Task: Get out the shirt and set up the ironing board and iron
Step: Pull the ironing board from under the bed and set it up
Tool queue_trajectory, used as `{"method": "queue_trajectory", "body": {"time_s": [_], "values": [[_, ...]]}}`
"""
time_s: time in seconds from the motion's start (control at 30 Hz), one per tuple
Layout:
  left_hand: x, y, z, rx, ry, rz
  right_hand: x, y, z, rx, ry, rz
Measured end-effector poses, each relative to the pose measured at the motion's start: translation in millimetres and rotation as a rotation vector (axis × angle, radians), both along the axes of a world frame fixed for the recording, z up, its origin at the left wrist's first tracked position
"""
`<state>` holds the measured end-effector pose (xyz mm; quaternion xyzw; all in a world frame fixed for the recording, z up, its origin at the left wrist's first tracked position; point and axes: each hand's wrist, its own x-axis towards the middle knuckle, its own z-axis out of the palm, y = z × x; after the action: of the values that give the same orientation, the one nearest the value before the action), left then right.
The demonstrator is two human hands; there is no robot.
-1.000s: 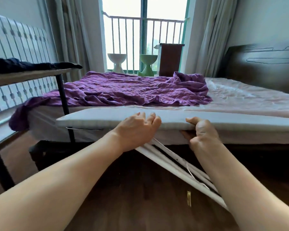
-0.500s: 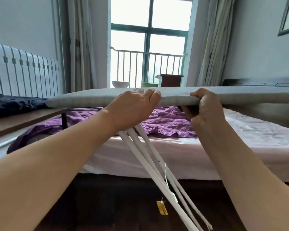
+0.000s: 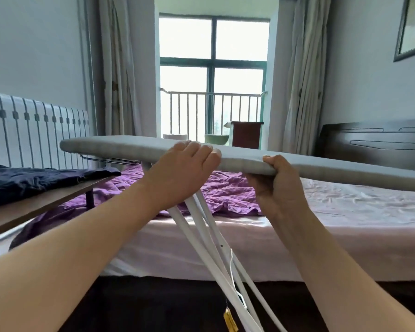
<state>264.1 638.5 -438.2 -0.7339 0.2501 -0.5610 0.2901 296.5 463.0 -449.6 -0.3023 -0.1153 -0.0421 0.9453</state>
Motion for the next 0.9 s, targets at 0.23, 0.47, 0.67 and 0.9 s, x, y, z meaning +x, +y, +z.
{"method": "queue_trajectory", "body": {"time_s": [0.23,0.47,0.67,0.9], "values": [[-4.1,-4.6,-19.2,0.028,0.051,0.276,4.0,-8.5,20.1,-0.014,0.006,-0.019],[2.6,-9.1,-25.5,-0.369,0.211,0.48,1.8,-16.4,29.9,-0.067,-0.039,-0.021],[6.1,-21.1,-30.0,-0.556,0.212,0.338,6.3,-19.3,34.9,-0.075,-0.049,-0.006],[4.4,-21.2,1.9,-0.428,0.261,0.348,9.4,-21.8,62.2,-0.051,-0.058,-0.05]]}}
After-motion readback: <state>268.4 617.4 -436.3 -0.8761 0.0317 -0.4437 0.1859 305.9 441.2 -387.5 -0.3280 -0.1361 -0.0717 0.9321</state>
